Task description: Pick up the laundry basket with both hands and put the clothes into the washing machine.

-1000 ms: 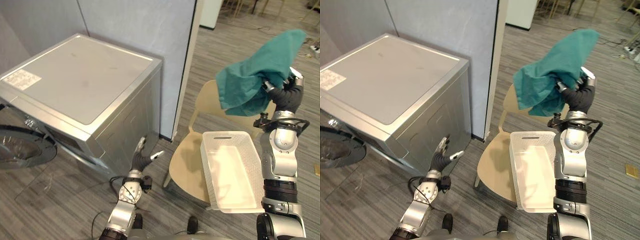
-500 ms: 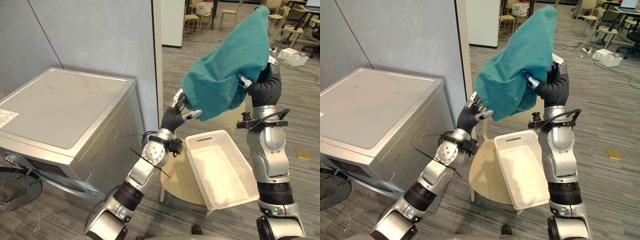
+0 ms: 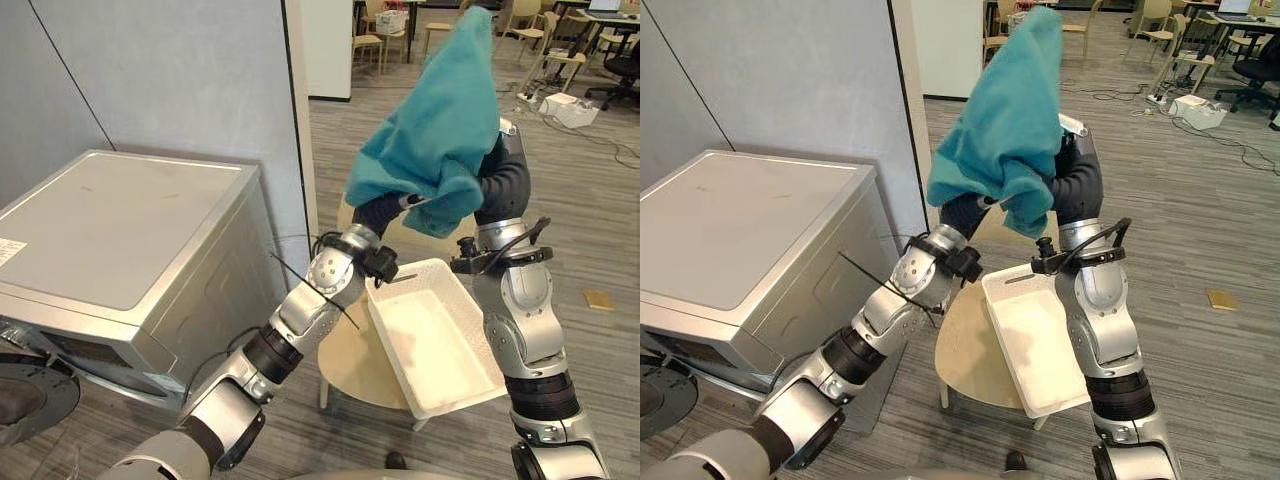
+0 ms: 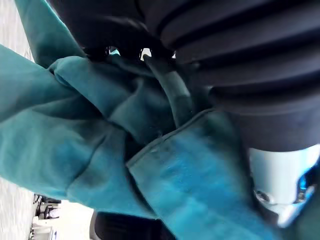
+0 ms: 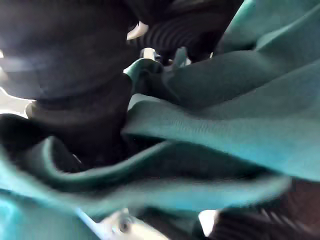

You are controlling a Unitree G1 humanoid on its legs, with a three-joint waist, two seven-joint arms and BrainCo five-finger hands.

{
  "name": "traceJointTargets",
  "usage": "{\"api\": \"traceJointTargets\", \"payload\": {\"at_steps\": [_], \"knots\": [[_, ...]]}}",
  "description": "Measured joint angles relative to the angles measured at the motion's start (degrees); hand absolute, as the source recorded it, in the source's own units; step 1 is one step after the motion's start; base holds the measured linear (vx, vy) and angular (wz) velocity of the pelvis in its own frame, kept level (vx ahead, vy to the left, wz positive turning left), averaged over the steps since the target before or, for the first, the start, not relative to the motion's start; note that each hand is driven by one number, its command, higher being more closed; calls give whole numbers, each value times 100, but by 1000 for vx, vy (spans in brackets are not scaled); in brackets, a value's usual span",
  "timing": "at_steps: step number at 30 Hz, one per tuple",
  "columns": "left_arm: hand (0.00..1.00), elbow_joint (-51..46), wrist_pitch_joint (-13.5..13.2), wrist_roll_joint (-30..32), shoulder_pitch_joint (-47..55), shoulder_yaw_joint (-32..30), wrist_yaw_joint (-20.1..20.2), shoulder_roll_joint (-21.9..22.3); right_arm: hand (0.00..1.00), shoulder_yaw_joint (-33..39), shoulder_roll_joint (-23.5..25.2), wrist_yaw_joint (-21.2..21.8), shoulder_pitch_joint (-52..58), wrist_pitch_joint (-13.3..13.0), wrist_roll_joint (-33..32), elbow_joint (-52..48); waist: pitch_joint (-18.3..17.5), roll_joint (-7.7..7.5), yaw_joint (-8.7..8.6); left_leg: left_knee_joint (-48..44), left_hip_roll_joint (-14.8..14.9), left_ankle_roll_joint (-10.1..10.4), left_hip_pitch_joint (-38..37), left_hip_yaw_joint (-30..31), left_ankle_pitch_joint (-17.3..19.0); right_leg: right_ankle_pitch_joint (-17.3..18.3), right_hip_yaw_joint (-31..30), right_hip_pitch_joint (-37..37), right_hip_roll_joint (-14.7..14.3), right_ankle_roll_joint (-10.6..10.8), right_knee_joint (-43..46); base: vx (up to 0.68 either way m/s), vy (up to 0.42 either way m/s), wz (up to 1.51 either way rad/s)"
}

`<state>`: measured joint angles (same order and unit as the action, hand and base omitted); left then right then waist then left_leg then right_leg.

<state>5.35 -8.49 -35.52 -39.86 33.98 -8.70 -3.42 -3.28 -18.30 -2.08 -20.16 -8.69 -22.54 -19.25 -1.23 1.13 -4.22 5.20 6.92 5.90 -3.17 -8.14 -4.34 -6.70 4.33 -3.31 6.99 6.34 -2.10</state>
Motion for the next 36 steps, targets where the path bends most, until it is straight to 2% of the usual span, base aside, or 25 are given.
{"api": "traceJointTargets", "payload": {"at_steps": [3,4,7,11,19,20,25,31,36], "knots": [[0,0,-21,-48,-162,25,-1,-3,100,-4,2,-1,0,-34,-45,-13,-8,12,-37,0,0,0,-15,-17,0,-5,-4,6,-1,0,1,-6,-2,-1],[100,0,-23,-93,-200,28,-1,-2,100,-13,2,1,0,-48,-64,-15,-14,22,-58,0,0,0,-18,-19,0,-7,-7,8,-1,1,1,0,0,0],[100,0,-43,-177,-287,80,-3,-2,100,-102,1,6,0,-53,-184,-16,-49,70,-119,0,0,0,-23,-28,0,-8,-13,10,-1,1,0,0,0,0],[100,0,-92,-284,-403,139,-12,-5,100,-93,1,-32,30,-188,-245,-38,-86,125,-127,0,1,0,-27,-33,0,-8,-17,11,-3,1,1,0,0,0],[100,2,-102,-271,-406,129,-66,-5,100,-101,117,-76,270,-230,-214,-222,-92,134,-137,-7,3,0,-64,-71,1,-24,-51,28,-7,-17,0,-5,-1,-1],[100,2,-102,-268,-406,129,-68,-5,0,-101,117,-77,277,-230,-215,-227,-92,133,-137,-9,2,0,-64,-70,1,-28,-52,30,-7,-18,0,0,0,0],[100,2,-94,-266,-407,132,-30,-4,0,-101,124,-62,546,-246,-225,-431,-93,131,-137,-13,3,0,-69,-66,0,-29,-47,39,-5,-20,0,0,0,0],[100,2,-90,-266,-528,-98,-31,5,0,-148,69,323,957,-228,-390,-693,-88,119,-147,-10,3,0,-86,-68,0,-29,-52,52,-6,-19,1,0,0,0],[100,1,-87,-170,-527,-204,7,-23,0,440,-60,479,1335,-199,-412,-952,-84,108,-132,0,3,-3,-126,-73,8,-22,-62,83,-6,-19,0,0,0,-1]]}}
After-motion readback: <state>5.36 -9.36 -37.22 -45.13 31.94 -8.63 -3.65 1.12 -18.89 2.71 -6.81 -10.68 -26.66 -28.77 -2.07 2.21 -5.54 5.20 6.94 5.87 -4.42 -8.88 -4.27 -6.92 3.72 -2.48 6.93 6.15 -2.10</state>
